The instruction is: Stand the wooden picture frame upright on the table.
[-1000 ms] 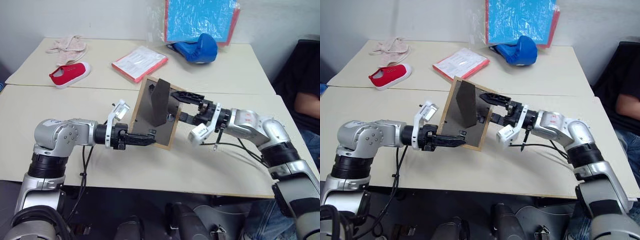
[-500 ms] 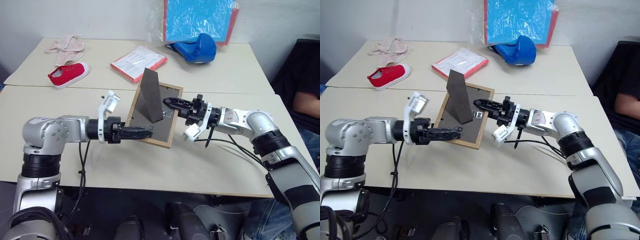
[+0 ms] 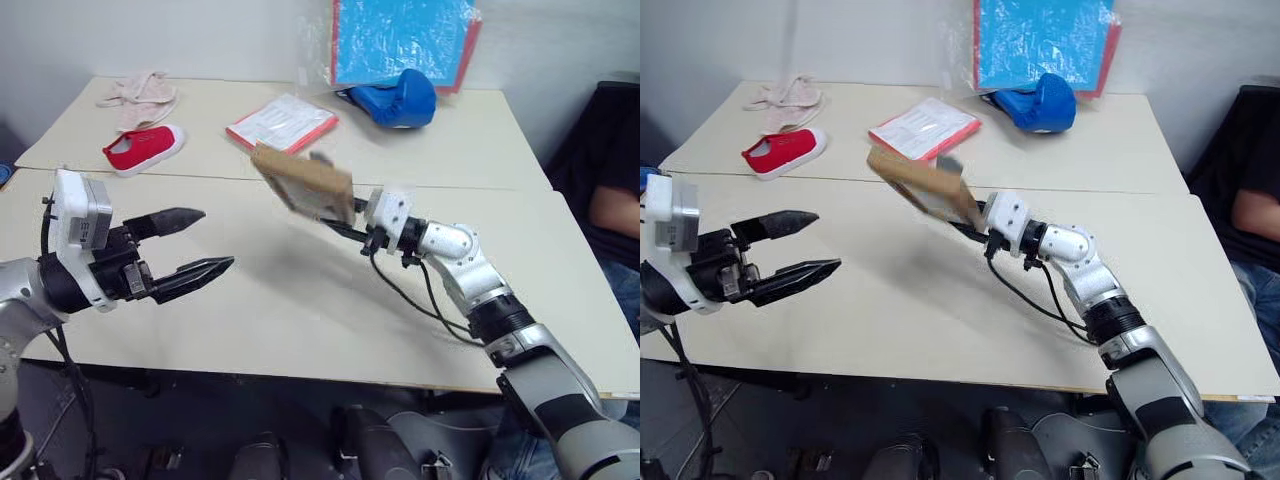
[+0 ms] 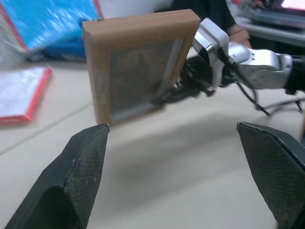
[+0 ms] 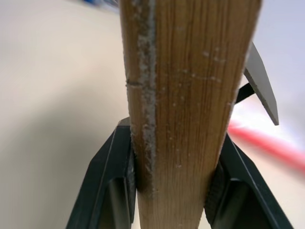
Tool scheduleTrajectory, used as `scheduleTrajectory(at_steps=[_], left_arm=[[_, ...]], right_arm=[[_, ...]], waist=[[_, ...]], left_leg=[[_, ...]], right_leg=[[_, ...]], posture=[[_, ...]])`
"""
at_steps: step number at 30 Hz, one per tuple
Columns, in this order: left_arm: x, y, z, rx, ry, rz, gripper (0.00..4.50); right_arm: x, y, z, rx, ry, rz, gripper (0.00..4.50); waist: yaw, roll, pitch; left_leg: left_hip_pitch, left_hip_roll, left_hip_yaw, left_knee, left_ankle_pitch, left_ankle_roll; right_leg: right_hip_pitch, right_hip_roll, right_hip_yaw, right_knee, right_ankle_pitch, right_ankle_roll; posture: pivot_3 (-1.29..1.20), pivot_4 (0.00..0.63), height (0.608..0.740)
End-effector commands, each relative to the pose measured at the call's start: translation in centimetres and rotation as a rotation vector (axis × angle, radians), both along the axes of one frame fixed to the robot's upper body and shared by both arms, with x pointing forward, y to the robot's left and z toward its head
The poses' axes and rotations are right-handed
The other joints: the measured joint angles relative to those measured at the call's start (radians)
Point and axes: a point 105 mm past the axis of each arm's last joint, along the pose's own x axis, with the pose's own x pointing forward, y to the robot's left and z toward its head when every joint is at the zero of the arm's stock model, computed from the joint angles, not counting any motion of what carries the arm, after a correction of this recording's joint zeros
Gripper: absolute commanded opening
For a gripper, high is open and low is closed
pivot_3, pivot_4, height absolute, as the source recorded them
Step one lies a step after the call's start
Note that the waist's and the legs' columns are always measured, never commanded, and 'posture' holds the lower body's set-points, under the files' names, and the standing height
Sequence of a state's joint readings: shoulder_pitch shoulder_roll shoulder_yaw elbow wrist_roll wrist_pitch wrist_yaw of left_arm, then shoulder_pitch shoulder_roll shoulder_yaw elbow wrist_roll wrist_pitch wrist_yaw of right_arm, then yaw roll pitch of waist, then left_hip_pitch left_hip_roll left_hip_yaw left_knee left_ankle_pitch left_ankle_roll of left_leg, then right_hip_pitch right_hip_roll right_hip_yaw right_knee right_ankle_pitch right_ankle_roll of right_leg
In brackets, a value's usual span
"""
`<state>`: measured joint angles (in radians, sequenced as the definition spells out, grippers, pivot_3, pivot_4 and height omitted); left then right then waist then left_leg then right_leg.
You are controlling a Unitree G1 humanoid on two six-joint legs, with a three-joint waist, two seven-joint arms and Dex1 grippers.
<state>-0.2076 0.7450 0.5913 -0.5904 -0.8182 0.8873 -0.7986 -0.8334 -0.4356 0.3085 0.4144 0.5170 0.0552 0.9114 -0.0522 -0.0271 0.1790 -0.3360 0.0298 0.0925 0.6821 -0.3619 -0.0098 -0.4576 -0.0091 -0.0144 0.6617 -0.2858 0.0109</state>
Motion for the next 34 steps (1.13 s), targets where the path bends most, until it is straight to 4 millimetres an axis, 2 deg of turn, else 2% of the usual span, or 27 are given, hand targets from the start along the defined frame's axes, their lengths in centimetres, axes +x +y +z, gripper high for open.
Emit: scheduleTrajectory(at_steps=[1,6,11,17,20,21,25,30,32,34], left_arm=[[-0.3,-1.0,-0.2,0.02,-0.032,-0.034,4.5],[-0.2,-1.8,-0.4,-0.024,0.004,-0.086,4.5],[0.5,-1.8,-0.4,-0.046,0.019,-0.097,4.5],[1.0,-1.4,-0.7,-0.042,0.049,-0.104,4.5],[1.1,-1.0,-1.2,-0.013,0.072,-0.114,4.5],[1.2,-0.8,-1.3,0.001,0.075,-0.114,4.5],[1.7,0.2,-1.2,0.033,0.073,-0.111,4.5],[2.4,2.1,-0.3,0.116,0.061,-0.098,4.5],[2.7,2.5,0.5,0.119,0.048,-0.101,4.5],[3.0,2.7,1.2,0.124,0.026,-0.11,4.5]], right_arm=[[-0.9,0.6,1.8,0.09,0.186,0.103,1.26],[-0.8,1.0,-0.5,0.094,0.355,0.073,1.26],[-1.5,1.3,-3.8,0.07,0.408,0.036,1.26],[-2.3,0.3,-4.9,0.023,0.397,0.035,3.28],[-2.9,-1.0,-4.4,-0.038,0.352,0.038,4.32],[-3.2,-1.9,-4.1,-0.086,0.321,0.035,4.44],[-4.3,-5.7,-1.6,-0.194,0.273,0.045,4.44],[-5.1,-12.1,3.9,-0.269,0.257,-0.009,4.44],[-5.6,-13.2,4.5,-0.268,0.269,-0.023,4.44],[-5.4,-13.4,4.5,-0.227,0.277,-0.052,4.44]], waist=[[0.002,0.0,0.0],[0.0,0.0,0.0],[0.0,0.0,0.0],[-0.003,0.0,0.0],[0.0,0.0,0.0],[0.0,0.0,0.0],[0.006,0.0,0.0],[0.008,0.002,0.003],[0.012,0.002,0.003],[0.013,0.001,0.003]], left_leg=[[0.0,0.0,0.0,-0.001,0.0,0.0],[-0.005,0.0,0.0,-0.003,-0.001,0.0],[-0.005,0.0,0.0,-0.002,-0.001,0.0],[-0.004,0.0,0.001,-0.002,-0.001,-0.001],[-0.004,0.0,0.001,-0.002,-0.001,0.0],[-0.004,0.0,0.001,-0.002,-0.001,0.0],[-0.004,-0.001,0.0,-0.002,-0.001,0.0],[-0.004,-0.001,0.001,-0.002,-0.001,0.001],[-0.004,-0.001,0.001,-0.003,-0.002,0.001],[-0.003,0.0,0.0,-0.004,-0.002,0.001]], right_leg=[[0.0,0.0,0.0,-0.001,0.0,0.0],[-0.004,0.0,-0.001,-0.003,0.0,0.0],[-0.004,0.0,-0.001,-0.003,0.0,0.0],[-0.004,0.0,0.0,-0.002,0.0,0.0],[-0.004,0.0,0.0,-0.002,0.0,0.0],[-0.004,0.0,0.0,-0.002,0.0,0.0],[-0.004,0.0,-0.001,-0.003,0.0,0.0],[-0.004,0.0,-0.001,-0.003,0.0,0.0],[-0.004,0.001,-0.001,-0.004,0.0,-0.001],[-0.003,0.002,-0.001,-0.005,-0.001,-0.001]], posture=[[0.0,0.15,0.74],[0.0,0.15,0.74],[0.0,0.15,0.74],[0.0,0.15,0.74],[0.0,0.15,0.74],[0.0,0.15,0.74],[0.0,0.15,0.74],[0.0,0.15,0.74],[0.0,0.15,0.74],[0.0,0.15,0.74]])
